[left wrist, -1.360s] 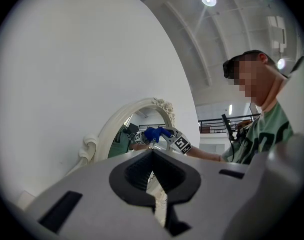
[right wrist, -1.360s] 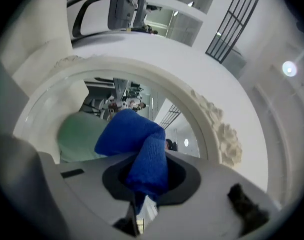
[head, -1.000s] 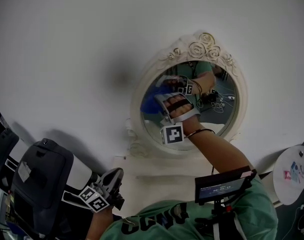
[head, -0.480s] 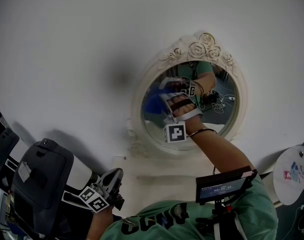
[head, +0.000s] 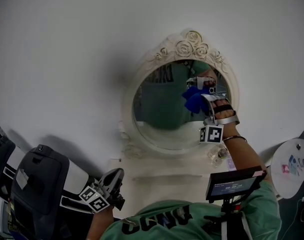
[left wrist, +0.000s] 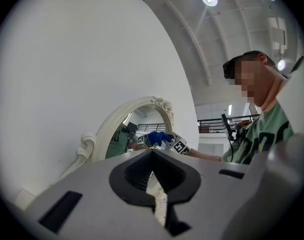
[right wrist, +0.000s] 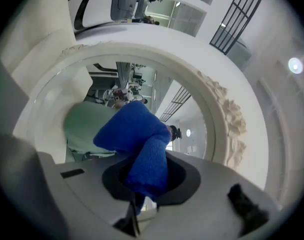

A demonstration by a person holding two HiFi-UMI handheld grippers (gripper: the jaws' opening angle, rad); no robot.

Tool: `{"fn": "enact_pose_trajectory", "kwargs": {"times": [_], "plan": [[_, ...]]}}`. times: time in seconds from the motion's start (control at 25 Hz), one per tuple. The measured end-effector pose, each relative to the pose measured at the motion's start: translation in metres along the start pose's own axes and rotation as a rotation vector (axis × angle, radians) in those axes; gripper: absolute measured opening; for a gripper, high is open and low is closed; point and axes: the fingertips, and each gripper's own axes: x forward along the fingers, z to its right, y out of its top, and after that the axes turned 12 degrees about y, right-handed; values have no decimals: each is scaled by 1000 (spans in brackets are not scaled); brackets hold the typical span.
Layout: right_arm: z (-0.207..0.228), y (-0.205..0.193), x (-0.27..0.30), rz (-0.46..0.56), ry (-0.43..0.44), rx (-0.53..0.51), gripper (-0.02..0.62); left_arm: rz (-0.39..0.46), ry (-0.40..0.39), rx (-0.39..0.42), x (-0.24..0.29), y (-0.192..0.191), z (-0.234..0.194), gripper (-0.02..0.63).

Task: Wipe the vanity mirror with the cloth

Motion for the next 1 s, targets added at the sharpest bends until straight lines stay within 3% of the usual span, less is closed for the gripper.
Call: {"fn": "enact_pose_trajectory", "kwargs": {"times": [0.24,0.56,0.68,1.0], "plan": [[-16,-106,-18,-196,18,33,52,-12,-11,1,6,-1,0,0],[-17,-107,-20,-236,25,71,52,-17,-24,8,7,0,6,0],[-17,-62,-18,-138,30,49,52,-10,-11,7,2,2,3,0],[-28,145,6,226,60,-55,52,10,6,3,-9,3,2,0]]}}
